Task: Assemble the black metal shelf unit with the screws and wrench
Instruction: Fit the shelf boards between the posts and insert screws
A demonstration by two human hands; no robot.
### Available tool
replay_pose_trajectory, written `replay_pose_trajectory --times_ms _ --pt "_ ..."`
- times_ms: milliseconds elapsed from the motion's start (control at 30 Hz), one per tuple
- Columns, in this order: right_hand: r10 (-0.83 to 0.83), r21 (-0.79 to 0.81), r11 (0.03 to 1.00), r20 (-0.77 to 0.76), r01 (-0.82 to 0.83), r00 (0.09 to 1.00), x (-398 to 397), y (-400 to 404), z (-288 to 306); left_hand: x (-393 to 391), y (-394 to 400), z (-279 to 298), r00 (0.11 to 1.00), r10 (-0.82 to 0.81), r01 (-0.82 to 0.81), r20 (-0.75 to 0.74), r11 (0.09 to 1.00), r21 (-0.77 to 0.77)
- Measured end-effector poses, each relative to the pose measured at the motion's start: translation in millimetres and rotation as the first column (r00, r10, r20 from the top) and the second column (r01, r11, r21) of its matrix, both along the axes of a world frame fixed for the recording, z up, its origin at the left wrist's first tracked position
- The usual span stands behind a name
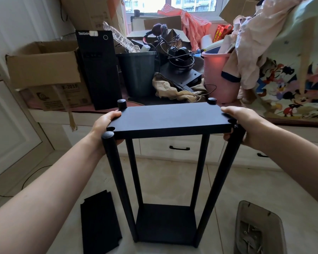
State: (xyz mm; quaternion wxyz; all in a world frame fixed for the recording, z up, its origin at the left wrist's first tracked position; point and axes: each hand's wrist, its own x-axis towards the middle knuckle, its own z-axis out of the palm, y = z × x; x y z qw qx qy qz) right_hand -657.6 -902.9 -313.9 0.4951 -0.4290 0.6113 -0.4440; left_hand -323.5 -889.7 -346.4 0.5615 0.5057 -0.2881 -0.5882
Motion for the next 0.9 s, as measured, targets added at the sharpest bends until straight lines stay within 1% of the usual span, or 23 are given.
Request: replay_pose_trajectory --times_ms 100,233,300,333,467,633,700,767,900 --pt "0.005 0.037 0.999 -0.028 -0.004 1.0 0.8 -3.1 0.7 1.0 -1.9 -2.6 1.0 0.006 -0.006 0.004 1.0 -0.007" --pt "-0.003 0.055 0.998 -0.12 0.009 0.993 1.0 -8.3 1.4 -2.8 -1.8 -3.9 0.999 0.031 -0.031 -0.013 0.999 -0.023" --pt "-0.003 0.071 0.997 -0.161 0.015 0.987 1.0 -11.5 0.4 -5.3 -2.2 -5.4 0.999 0.053 -0.053 -0.002 0.998 -0.045" --pt "0.003 0.085 0.996 -0.157 0.011 0.988 1.5 -12.3 0.2 -6.2 -2.1 -6.3 0.998 0.068 -0.067 0.011 0.996 -0.055" --pt "0.017 0.129 0.992 -0.079 -0.007 0.997 1.0 -13.6 -1.0 -7.2 -0.1 -5.9 0.992 0.112 -0.108 0.052 0.992 -0.066" --pt "0.025 0.128 0.991 -0.013 -0.023 1.0 -2.1 -13.2 -4.9 -2.3 2.4 -4.4 0.992 0.048 -0.043 0.115 0.998 -0.042" --pt "0.069 0.161 0.984 0.063 -0.078 0.996 -4.9 -11.8 -4.8 -2.8 4.8 -4.3 0.995 -0.001 0.003 0.099 1.0 -0.018" --pt "0.124 0.191 0.969 0.178 -0.158 0.976 -8.2 -9.5 -3.8 -4.6 6.5 -5.0 0.998 -0.024 0.025 0.057 0.999 -0.023" --pt "0.161 0.154 0.964 0.301 -0.215 0.94 -14.0 -7.6 -9.3 -6.8 7.0 -7.9 0.998 -0.013 0.016 0.054 0.997 -0.072"
